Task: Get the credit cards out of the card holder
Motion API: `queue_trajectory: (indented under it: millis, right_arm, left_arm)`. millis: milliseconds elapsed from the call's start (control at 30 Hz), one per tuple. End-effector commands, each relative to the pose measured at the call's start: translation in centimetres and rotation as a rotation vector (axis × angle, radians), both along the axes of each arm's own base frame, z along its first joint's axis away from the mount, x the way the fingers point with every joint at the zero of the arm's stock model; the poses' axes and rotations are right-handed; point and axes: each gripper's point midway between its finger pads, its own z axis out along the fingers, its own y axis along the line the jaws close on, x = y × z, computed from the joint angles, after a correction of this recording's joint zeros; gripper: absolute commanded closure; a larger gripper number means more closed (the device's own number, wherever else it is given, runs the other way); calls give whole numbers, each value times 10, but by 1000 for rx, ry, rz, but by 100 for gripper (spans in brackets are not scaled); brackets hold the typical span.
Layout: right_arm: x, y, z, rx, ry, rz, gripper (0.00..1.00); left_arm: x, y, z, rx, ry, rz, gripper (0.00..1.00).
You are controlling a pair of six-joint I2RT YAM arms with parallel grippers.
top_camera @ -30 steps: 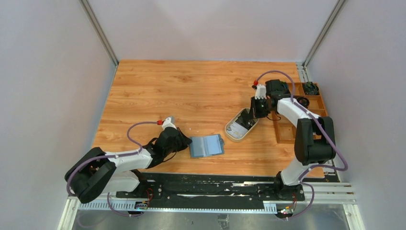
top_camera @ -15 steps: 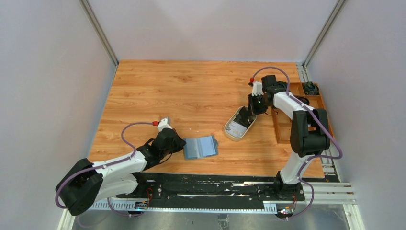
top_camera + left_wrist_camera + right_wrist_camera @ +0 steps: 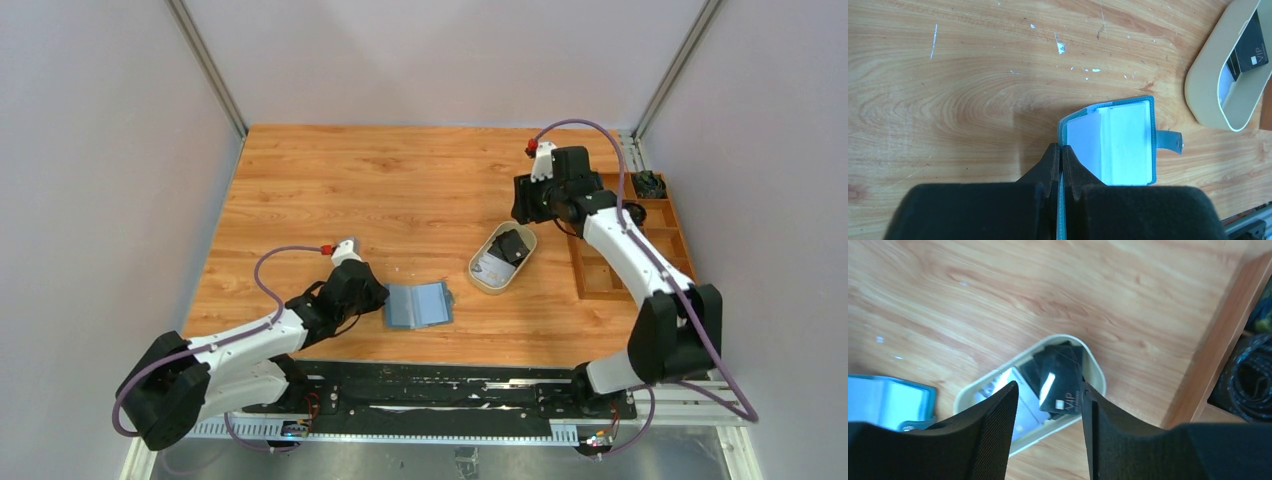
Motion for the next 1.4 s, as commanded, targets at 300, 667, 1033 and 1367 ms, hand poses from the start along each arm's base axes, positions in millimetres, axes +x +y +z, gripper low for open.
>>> queue_trajectory:
  millis: [300, 667, 1033, 1367]
  right_arm:
    - [-122, 197, -3, 203, -53, 333, 46]
    - [-176, 282, -37, 214, -11, 520, 46]
    - [-176, 289, -85, 125, 58, 495, 45]
    - [-173, 289, -89, 151, 35, 438, 45]
  left_arm:
    - [8, -10, 12, 14, 9, -12, 100]
    - [12, -13, 13, 38, 22, -24, 100]
    - [9, -13, 9, 27, 34, -21, 100]
    - [5, -11, 4, 6, 51, -5, 100]
